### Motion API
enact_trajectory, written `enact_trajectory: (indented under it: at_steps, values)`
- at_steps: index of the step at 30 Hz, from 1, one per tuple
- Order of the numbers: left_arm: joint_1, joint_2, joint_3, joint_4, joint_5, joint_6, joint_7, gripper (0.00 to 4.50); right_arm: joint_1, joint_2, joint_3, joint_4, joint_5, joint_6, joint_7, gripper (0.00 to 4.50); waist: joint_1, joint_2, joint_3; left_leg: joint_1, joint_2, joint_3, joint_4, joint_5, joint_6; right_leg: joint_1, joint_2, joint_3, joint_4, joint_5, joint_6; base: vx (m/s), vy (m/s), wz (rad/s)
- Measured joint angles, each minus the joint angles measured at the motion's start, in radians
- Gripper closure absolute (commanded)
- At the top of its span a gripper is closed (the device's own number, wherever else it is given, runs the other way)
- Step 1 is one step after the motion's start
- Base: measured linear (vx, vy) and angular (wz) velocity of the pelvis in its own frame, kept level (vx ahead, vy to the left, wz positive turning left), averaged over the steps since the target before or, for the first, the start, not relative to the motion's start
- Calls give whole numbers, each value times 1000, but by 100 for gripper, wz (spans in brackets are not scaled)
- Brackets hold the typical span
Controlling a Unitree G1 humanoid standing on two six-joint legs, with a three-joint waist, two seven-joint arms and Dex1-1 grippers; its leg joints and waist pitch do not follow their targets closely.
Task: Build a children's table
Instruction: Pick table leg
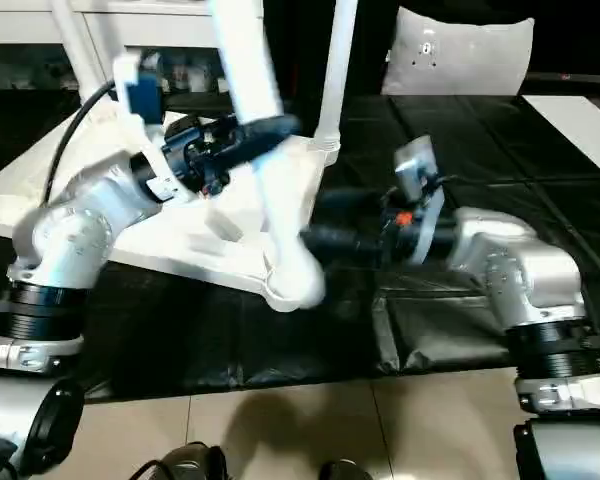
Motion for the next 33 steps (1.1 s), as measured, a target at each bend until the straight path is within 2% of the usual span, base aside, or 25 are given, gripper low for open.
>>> enact_trajectory:
  at_steps: [2,3,6,9,10,26,33]
  values:
    - [0,1,-2,-18,-21,26,-25,276,0,6,10,-22,3,1,26,0,0,0,0,0,0,0,1,0,0,0,0,0,0,-1,2,0,0,0]
    - [-1,0,-3,-21,-26,32,-32,276,0,7,14,-25,6,3,37,29,0,0,-1,0,0,0,1,0,0,1,0,0,0,-1,2,0,0,0]
    - [-2,-8,-11,-24,-29,53,-53,276,0,6,27,-31,30,44,86,36,1,0,-1,1,0,0,2,0,0,2,0,0,-1,-1,2,0,0,0]
    - [-3,-17,-30,-25,-30,70,-62,276,1,5,46,-57,42,78,125,79,1,0,-1,1,0,0,3,0,0,3,-1,0,-2,-1,2,0,0,0]
    - [-3,-18,-32,-25,-31,72,-62,276,1,5,51,-61,42,84,130,79,1,0,-1,1,0,0,3,0,0,3,-1,0,-2,-1,2,0,0,0]
    - [-3,-23,-33,-29,-19,87,-61,276,3,7,76,-66,27,92,163,233,0,0,-1,1,0,-1,3,0,0,3,-1,-1,-3,-1,3,0,0,0]
    - [-3,-24,-31,-24,-5,86,-49,276,13,13,68,-68,24,91,162,250,1,0,-1,1,0,-1,3,0,0,4,-1,-1,-3,-1,2,0,0,0]
